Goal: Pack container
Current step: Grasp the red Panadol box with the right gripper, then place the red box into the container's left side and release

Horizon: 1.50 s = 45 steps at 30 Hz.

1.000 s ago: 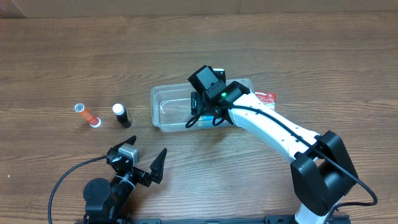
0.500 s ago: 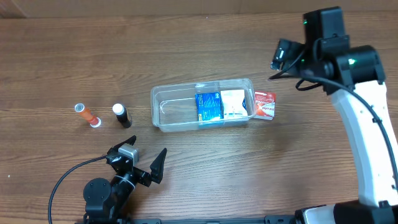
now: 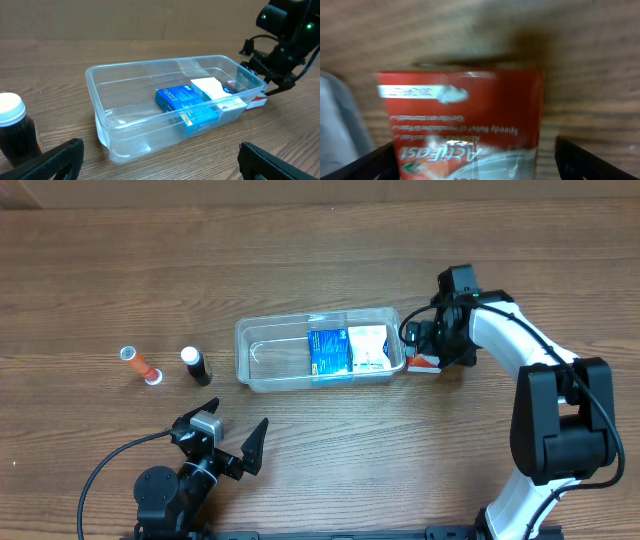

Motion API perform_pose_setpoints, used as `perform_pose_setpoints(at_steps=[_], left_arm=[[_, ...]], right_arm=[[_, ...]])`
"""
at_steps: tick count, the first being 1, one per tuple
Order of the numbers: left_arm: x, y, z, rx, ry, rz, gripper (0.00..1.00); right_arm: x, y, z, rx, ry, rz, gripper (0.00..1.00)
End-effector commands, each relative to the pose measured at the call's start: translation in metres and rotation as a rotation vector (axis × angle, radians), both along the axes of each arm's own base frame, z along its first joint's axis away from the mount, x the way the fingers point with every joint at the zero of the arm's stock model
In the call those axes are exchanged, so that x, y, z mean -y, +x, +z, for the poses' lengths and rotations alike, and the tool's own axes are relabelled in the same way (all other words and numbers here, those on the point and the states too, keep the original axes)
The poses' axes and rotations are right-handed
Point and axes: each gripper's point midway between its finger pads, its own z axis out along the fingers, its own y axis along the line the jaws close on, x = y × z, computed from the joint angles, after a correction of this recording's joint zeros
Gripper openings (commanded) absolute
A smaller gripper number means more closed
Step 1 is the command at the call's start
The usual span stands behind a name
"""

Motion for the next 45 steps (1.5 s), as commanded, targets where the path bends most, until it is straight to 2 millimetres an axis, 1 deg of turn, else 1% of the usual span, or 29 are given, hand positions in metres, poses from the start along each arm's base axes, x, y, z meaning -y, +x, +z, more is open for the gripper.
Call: perform_pose_setpoints(at_steps=[1,4,5,6,8,9,10,11,12,14,15,16,17,18,20,21,22,23,24,25,28,30,32,33,36,38,42,43,45], left_arm=[[0.001,0.000,0.001,0.015,0.013,-0.010,1.00],[0.001,0.000,0.001,0.015,0.013,-0.010,1.00],[0.001,0.000,0.001,0.015,0.014,-0.010,1.00],[0.001,0.000,0.001,0.015,0.013,-0.010,1.00],[0.001,0.000,0.001,0.015,0.013,-0.010,1.00],[0.001,0.000,0.001,0.015,0.013,-0.010,1.00],[0.001,0.000,0.001,0.015,0.013,-0.010,1.00],[0.001,0.000,0.001,0.015,0.013,-0.010,1.00],[0.001,0.000,0.001,0.015,0.013,-0.010,1.00],[0.001,0.000,0.001,0.015,0.013,-0.010,1.00],[0.001,0.000,0.001,0.015,0.014,-0.010,1.00],[0.001,0.000,0.001,0.015,0.013,-0.010,1.00],[0.001,0.000,0.001,0.015,0.014,-0.010,1.00],[0.001,0.000,0.001,0.015,0.013,-0.010,1.00],[0.001,0.000,0.001,0.015,0.013,-0.010,1.00],[0.001,0.000,0.001,0.015,0.013,-0.010,1.00],[0.001,0.000,0.001,0.015,0.014,-0.010,1.00],[0.001,0.000,0.001,0.015,0.014,-0.010,1.00],[0.001,0.000,0.001,0.015,0.014,-0.010,1.00],[0.001,0.000,0.001,0.015,0.013,-0.010,1.00],[0.001,0.000,0.001,0.015,0.013,-0.010,1.00],[0.001,0.000,0.001,0.015,0.013,-0.010,1.00],[0.001,0.000,0.001,0.015,0.013,-0.010,1.00],[0.001,0.000,0.001,0.015,0.013,-0.010,1.00],[0.001,0.000,0.001,0.015,0.014,-0.010,1.00],[0.001,0.000,0.001,0.015,0.013,-0.010,1.00],[0.001,0.000,0.001,0.015,0.013,-0.010,1.00],[0.001,0.000,0.001,0.015,0.014,-0.010,1.00],[0.001,0.000,0.001,0.015,0.014,-0.010,1.00]], right_arm=[[0.009,0.000,-0.003,0.006,-0.052,-0.010,0.86],[0.019,-0.003,0.001,-0.012,-0.112,-0.035,0.76],[0.022,-0.003,0.009,-0.013,-0.127,-0.041,0.75],[0.023,-0.002,0.023,-0.002,-0.131,-0.045,0.73],[0.022,0.004,0.069,0.057,-0.119,-0.070,0.73],[0.022,0.004,0.088,0.083,-0.114,-0.073,0.73],[0.018,0.001,0.124,0.135,-0.098,-0.087,0.72],[0.006,-0.004,0.155,0.192,-0.062,-0.062,0.72],[-0.010,-0.012,0.181,0.251,-0.022,-0.026,0.70],[-0.040,-0.024,0.207,0.319,0.046,0.026,0.70],[-0.069,-0.032,0.218,0.358,0.083,0.073,0.70],[-0.090,-0.035,0.221,0.374,0.105,0.111,0.70],[-0.109,-0.037,0.222,0.391,0.122,0.144,0.70],[-0.135,-0.039,0.220,0.415,0.132,0.179,0.70],[-0.182,-0.035,0.206,0.456,0.124,0.219,0.70],[-0.208,-0.032,0.193,0.468,0.128,0.260,0.70],[-0.226,-0.029,0.179,0.465,0.134,0.285,0.70],[-0.237,-0.026,0.166,0.455,0.137,0.286,0.70],[-0.246,-0.022,0.147,0.429,0.138,0.264,0.70],[-0.251,-0.019,0.123,0.380,0.138,0.219,0.70],[-0.267,-0.024,0.101,0.311,0.194,0.210,0.70],[-0.272,-0.028,0.085,0.263,0.199,0.156,0.71],[-0.282,-0.030,0.077,0.242,0.231,0.164,0.71],[-0.282,-0.030,0.075,0.243,0.226,0.163,0.77],[-0.283,-0.030,0.075,0.244,0.226,0.164,0.79],[-0.282,-0.029,0.075,0.253,0.214,0.184,0.83],[-0.279,-0.025,0.079,0.287,0.189,0.229,0.84],[-0.273,-0.021,0.088,0.311,0.175,0.217,0.84],[-0.257,-0.012,0.117,0.357,0.170,0.196,0.85]])
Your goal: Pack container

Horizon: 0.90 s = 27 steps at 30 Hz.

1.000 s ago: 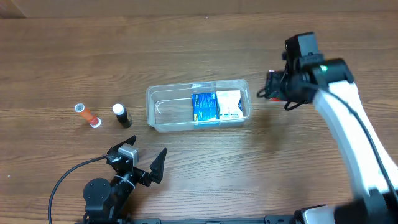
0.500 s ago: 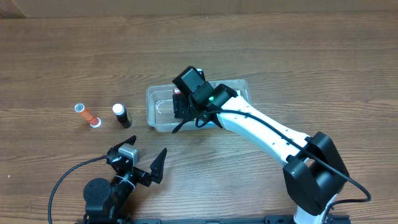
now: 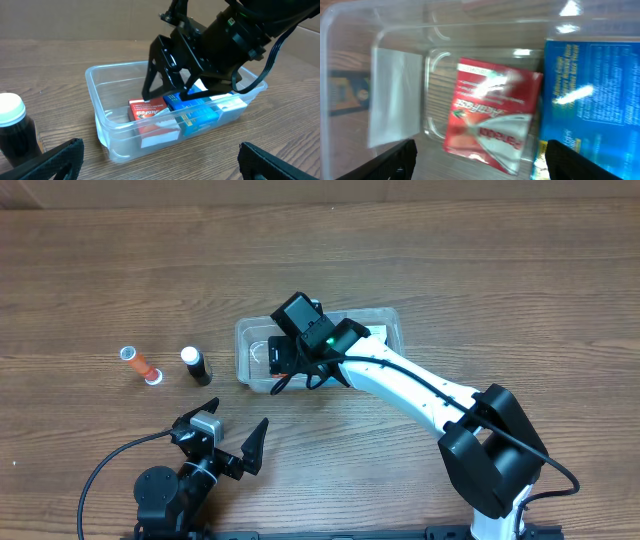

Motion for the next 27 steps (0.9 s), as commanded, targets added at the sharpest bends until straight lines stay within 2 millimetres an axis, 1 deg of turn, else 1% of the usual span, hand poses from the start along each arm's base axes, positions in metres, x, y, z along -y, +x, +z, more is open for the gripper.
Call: perform_pose_setpoints(at_steps=[1,2,3,4,5,6,7,9,10,11,13,14,27], left_arm=[[0.002,0.000,0.000,0.013,0.013,-0.010,1.00],[0.002,0.000,0.000,0.013,0.013,-0.010,1.00],[0.001,0.000,0.000,0.013,0.014,-0.010,1.00],[0.002,0.000,0.000,0.013,0.013,-0.010,1.00],[0.002,0.000,0.000,0.013,0.013,-0.010,1.00],[0.001,0.000,0.000,0.013,0.013,-0.010,1.00],[0.002,0.000,0.000,0.013,0.013,-0.010,1.00],[0.002,0.000,0.000,0.013,0.013,-0.010,1.00],[0.001,0.000,0.000,0.013,0.014,-0.010,1.00],[0.002,0.000,0.000,0.013,0.013,-0.010,1.00],[0.002,0.000,0.000,0.013,0.013,-0.010,1.00],[0.002,0.000,0.000,0.013,0.013,-0.010,1.00],[0.002,0.000,0.000,0.013,0.013,-0.010,1.00]], right_arm=[[0.028,0.022,0.068,0.132,0.019,-0.038,0.86],[0.051,0.029,0.098,0.166,0.029,-0.087,0.88],[0.074,0.033,0.122,0.196,0.036,-0.134,0.89],[0.112,0.037,0.154,0.245,0.042,-0.183,0.90],[0.143,0.038,0.173,0.271,0.044,-0.239,0.90],[0.175,0.038,0.187,0.285,0.042,-0.310,0.91],[0.217,0.035,0.202,0.301,0.037,-0.404,0.94],[0.271,0.030,0.215,0.309,0.025,-0.534,1.00],[0.290,0.027,0.214,0.298,0.012,-0.584,1.00],[0.302,0.025,0.211,0.283,0.001,-0.615,1.00],[0.313,0.022,0.205,0.254,-0.017,-0.643,1.00],[0.314,0.022,0.204,0.249,-0.019,-0.645,1.00],[0.314,0.022,0.204,0.249,-0.019,-0.645,1.00]])
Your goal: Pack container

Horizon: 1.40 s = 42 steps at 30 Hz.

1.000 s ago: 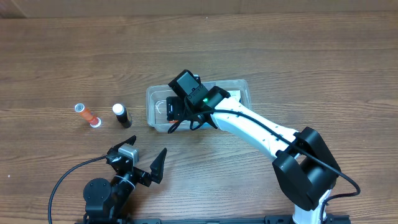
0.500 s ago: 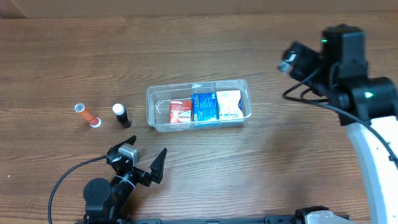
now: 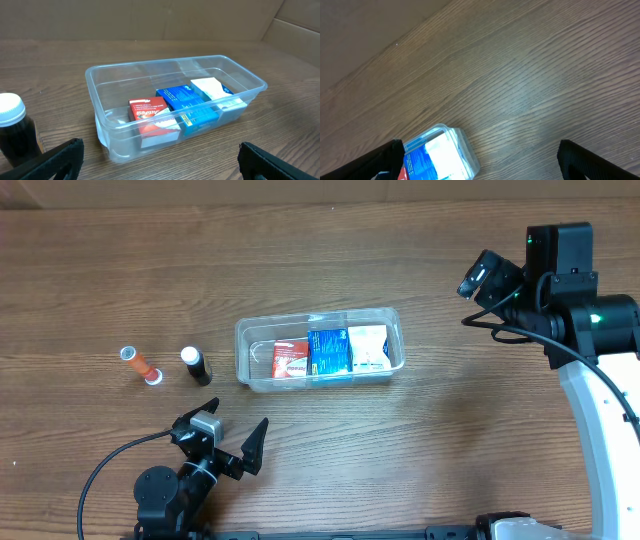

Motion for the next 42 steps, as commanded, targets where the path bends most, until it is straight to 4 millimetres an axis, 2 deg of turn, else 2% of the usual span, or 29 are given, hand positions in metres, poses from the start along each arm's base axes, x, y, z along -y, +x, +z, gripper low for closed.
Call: perform_pose_setpoints(at_steps=[1,10,11,14,15,16,17,19,22,24,26,27,29,30,38,42], left_arm=[[0.002,0.000,0.000,0.014,0.013,-0.010,1.00],[0.002,-0.001,0.001,0.013,0.010,-0.012,1.00],[0.008,-0.003,0.003,0.002,-0.031,-0.043,1.00],[0.005,-0.001,0.018,0.058,-0.027,-0.026,1.00],[-0.001,0.000,0.029,0.058,-0.048,0.015,1.00],[-0.004,-0.002,0.048,0.079,-0.061,0.035,1.00],[-0.008,-0.004,0.077,0.107,-0.059,0.059,1.00],[-0.025,-0.004,0.113,0.054,-0.037,0.165,1.00],[-0.067,0.006,0.137,-0.193,0.066,0.407,1.00],[-0.077,0.016,0.156,-0.267,0.146,0.446,1.00],[-0.075,0.032,0.174,-0.312,0.184,0.423,1.00],[-0.077,0.041,0.175,-0.345,0.238,0.416,1.00],[-0.092,0.051,0.163,-0.415,0.277,0.495,1.00],[-0.097,0.055,0.149,-0.487,0.250,0.548,1.00],[-0.086,0.103,0.038,-0.896,0.266,0.456,0.99],[-0.090,0.111,-0.012,-1.059,0.283,0.465,0.89]], right_arm=[[0.001,0.000,0.004,0.012,-0.002,0.000,1.00],[0.001,0.000,0.004,0.012,-0.002,0.000,1.00],[0.001,0.000,0.004,0.012,-0.002,0.000,1.00],[0.001,0.000,0.004,0.011,-0.002,0.000,1.00],[0.001,0.000,0.004,0.011,-0.002,0.000,1.00],[0.001,0.000,0.004,0.011,-0.002,0.000,1.00],[0.001,0.000,0.004,0.011,-0.002,0.000,1.00],[0.001,0.000,0.004,0.011,-0.002,0.000,1.00],[0.001,0.000,0.004,0.011,-0.002,0.000,1.00],[0.001,0.000,0.004,0.011,-0.002,0.000,1.00],[0.001,0.000,0.004,0.012,-0.002,0.000,1.00],[0.001,0.000,0.004,0.011,-0.002,0.000,1.00],[0.001,0.000,0.004,0.011,-0.002,0.000,1.00],[0.001,0.000,0.004,0.011,-0.002,0.000,1.00],[0.001,0.000,0.004,0.011,-0.002,0.000,1.00],[0.001,0.000,0.004,0.011,-0.002,0.000,1.00]])
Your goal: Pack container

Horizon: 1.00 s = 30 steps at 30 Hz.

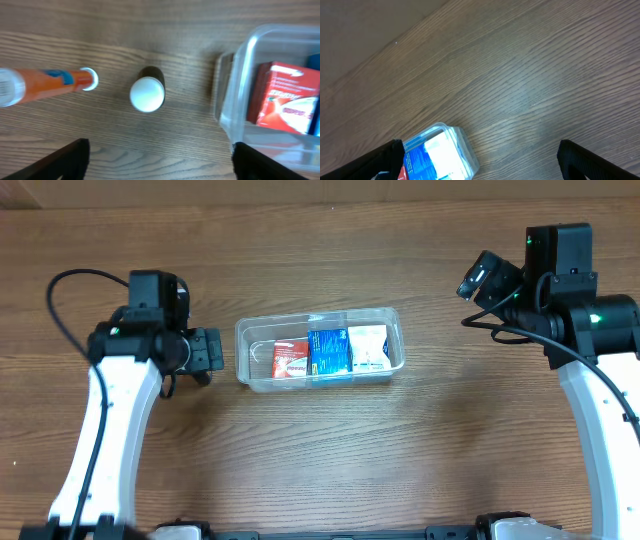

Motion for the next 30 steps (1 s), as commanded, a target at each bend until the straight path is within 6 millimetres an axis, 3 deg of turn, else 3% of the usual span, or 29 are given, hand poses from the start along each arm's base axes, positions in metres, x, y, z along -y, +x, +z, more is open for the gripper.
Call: perform_pose_setpoints(at_steps=[1,6,14,19,22,24,26,27,28,30], left_arm=[[-0.008,0.006,-0.027,-0.086,-0.030,0.079,0.92],[-0.013,0.012,-0.053,-0.146,-0.070,0.114,0.91],[-0.023,0.024,-0.085,-0.185,-0.047,0.132,0.70],[-0.022,0.026,-0.085,-0.184,-0.050,0.132,0.34],[-0.022,0.033,-0.054,-0.119,-0.047,0.124,0.24],[-0.017,0.039,-0.006,-0.034,-0.067,0.098,0.22],[0.001,0.038,0.056,0.073,-0.090,0.046,0.20],[0.008,0.035,0.073,0.099,-0.092,0.026,0.19],[0.030,0.027,0.104,0.153,-0.099,-0.039,0.18],[0.061,0.018,0.120,0.191,-0.108,-0.132,0.19]], right_arm=[[0.001,0.000,0.005,0.017,-0.001,-0.004,1.00],[0.001,0.000,0.005,0.017,-0.001,-0.004,1.00],[0.001,0.000,0.005,0.017,-0.001,-0.004,1.00],[0.001,0.000,0.005,0.017,-0.001,-0.004,1.00],[0.001,0.000,0.005,0.017,-0.001,-0.004,1.00],[0.001,0.000,0.005,0.017,-0.001,-0.004,1.00],[0.001,0.000,0.005,0.017,-0.001,-0.004,1.00],[0.001,0.000,0.005,0.017,-0.001,-0.004,1.00],[0.001,0.000,0.005,0.017,-0.001,-0.004,1.00],[0.001,0.000,0.005,0.017,-0.001,-0.004,1.00]])
